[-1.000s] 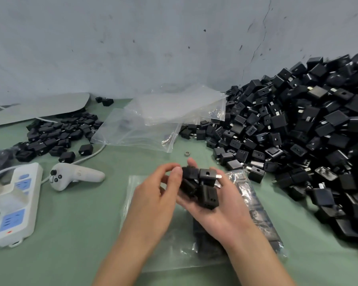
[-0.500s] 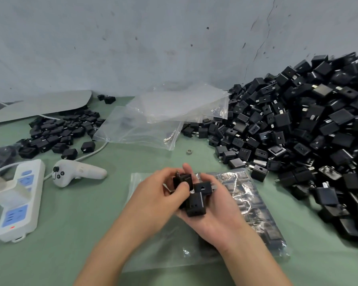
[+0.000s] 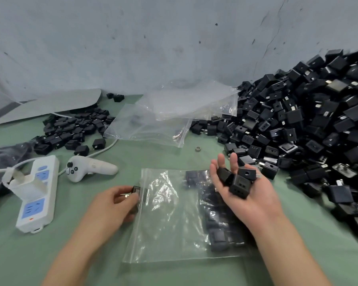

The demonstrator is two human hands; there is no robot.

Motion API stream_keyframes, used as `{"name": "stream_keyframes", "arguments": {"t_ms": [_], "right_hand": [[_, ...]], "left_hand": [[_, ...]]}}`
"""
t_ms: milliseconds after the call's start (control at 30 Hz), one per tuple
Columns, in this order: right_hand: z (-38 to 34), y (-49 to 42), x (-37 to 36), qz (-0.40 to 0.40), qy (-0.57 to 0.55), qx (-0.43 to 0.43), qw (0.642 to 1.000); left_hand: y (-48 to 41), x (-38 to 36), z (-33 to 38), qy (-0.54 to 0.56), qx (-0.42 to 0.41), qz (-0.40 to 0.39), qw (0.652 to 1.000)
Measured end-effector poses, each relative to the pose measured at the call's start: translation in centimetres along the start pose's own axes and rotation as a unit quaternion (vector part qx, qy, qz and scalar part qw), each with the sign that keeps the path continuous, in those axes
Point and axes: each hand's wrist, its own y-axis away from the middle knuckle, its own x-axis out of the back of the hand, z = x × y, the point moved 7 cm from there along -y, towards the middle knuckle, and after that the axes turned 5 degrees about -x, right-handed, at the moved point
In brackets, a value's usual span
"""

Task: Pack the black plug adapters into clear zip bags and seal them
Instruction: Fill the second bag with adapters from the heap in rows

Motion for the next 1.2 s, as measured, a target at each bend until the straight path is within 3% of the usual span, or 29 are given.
{"name": "stream_keyframes", "arguments": {"t_ms": [200,300,433,733,933,1200], "right_hand": [[0.0,0.0,0.3,0.005,0.010,0.012,1.000],[-0.2,-0.2,0.4,0.003,0.008,0.016,1.000],[-0.1,-0.3,0.6,-0.002,0.017,0.015,1.000],[0.1,-0.1,0.7,-0.001,0.022,0.012,1.000],[0.1,0.0,0.7,0.001,0.023,0.013,1.000],[0.2,-0.1,0.7,-0.011,0.021,0.003,1.000]], "left_hand": [[0.6,-1.2,0.4,-0.040,-0.016,-0.064,0.997],[0.4,-0.8,0.3,-0.052,-0.027,-0.030,0.998],[-0.1,-0.2,0.5,0.034,-0.028,0.024,0.999],[0.3,-2.8,0.5,0.101,0.002,-0.044,0.994],[1.0,-5.1,0.7,0.275,0.104,-0.120,0.948],[1.4,-7.0,1.3,0.310,0.121,-0.193,0.923]]}}
